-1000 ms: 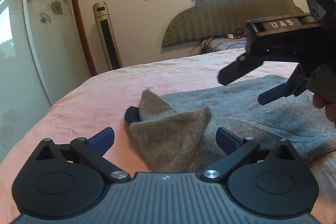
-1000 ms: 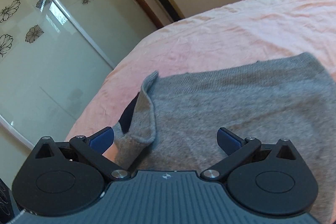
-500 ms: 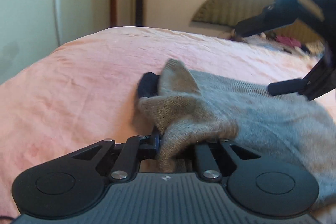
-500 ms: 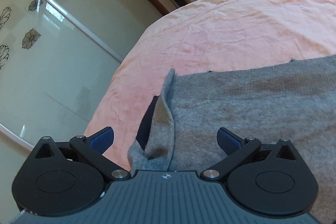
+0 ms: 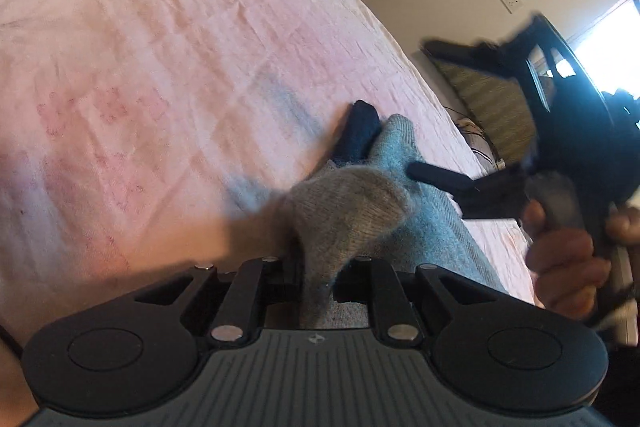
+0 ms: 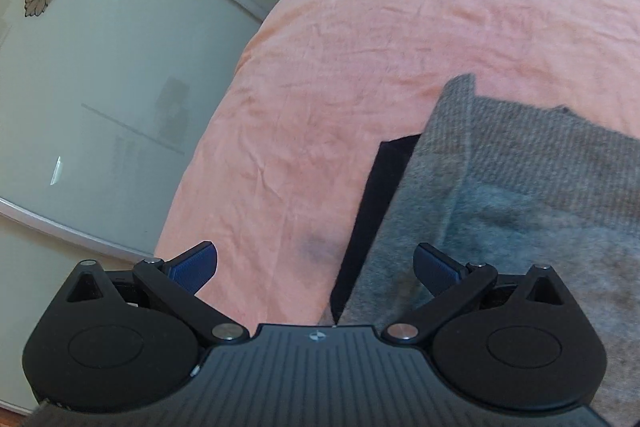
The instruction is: Fold small clothes
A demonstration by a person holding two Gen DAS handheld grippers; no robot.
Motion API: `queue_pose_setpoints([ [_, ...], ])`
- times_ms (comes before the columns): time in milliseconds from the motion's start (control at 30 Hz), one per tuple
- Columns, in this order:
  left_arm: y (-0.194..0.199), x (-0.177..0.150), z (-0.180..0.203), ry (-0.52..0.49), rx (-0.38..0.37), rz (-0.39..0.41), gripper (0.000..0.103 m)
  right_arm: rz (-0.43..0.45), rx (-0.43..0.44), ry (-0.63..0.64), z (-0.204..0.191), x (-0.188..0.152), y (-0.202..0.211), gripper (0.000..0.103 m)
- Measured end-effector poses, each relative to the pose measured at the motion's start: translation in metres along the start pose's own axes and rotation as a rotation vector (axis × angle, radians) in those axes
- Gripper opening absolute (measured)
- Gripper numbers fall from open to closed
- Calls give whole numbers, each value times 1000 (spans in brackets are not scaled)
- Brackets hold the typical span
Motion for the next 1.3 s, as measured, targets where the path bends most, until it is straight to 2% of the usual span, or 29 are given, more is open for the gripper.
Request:
queue_pose_setpoints([
  [67,0,3,0,9,-22,-8,21,-1,45,-36,-8,3,-5,103],
  [133,-2,7,0,7,-29,-21,21,71,21,-25,-13,4,8,103],
  [167,-2,7,0,-1,-30,-26,21,92,-7,-12,-12,4,14,103],
  [267,-3,6,4,-49,-18,-25,21,90,-210,-7,5,7,19,103],
  [300,-4,5,6,-67,-11,-22,22,76,-242,-2,8,5,15,103],
  [333,-4,4,7,-75,-13,-18,24,53,-231,-7,9,4,11,103],
  [367,-4,4,8,-78,-22,-17,30,20,-179,-27,11,2,1,103],
  [433,-4,5,11,-77,-51,-22,43,-5,8,-62,3,1,-7,103],
  [467,-4,6,12,-78,-63,-19,53,18,79,-69,-4,2,-6,103],
  [500,-3,6,13,-83,-68,-12,59,46,81,-64,-10,5,-3,103],
  [533,-5,8,14,-89,-64,-8,60,63,43,-42,-15,8,-1,103],
  [633,-8,14,12,-90,-40,15,57,74,-101,31,-21,17,3,103],
  [667,-9,15,12,-100,-17,24,46,70,-134,42,-18,18,4,103],
  [700,-10,15,11,-108,19,24,28,64,-161,48,-15,20,3,103],
  [733,-11,16,9,-110,42,22,23,53,-179,49,-11,20,2,103],
  [867,-10,15,14,-154,63,19,19,-15,-254,70,-3,20,-18,103],
  [900,-11,13,18,-179,70,18,14,-25,-268,92,-5,21,-23,103],
  [1000,-12,5,36,-298,79,20,11,-62,-295,177,-18,19,-34,103],
  [1033,-12,0,47,-375,74,25,11,-80,-305,205,-23,20,-39,103],
  [1167,-12,-46,98,-822,39,60,10,-158,-392,326,-35,21,-53,103],
  [1233,-14,-67,111,-930,23,42,10,-180,-421,379,-36,19,-54,102],
  [1300,-16,-79,114,-977,20,22,10,-184,-441,435,-34,16,-51,87],
])
Point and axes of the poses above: each gripper's, at about its wrist camera, not at the fingertips, and y roughly against the way its jaws point, z to its right, x to its top, the point moved 2 cm from there along -y, roughly the way its jaws point, and after that the axes turned 11 degrees about -x, right-handed, at the moved point
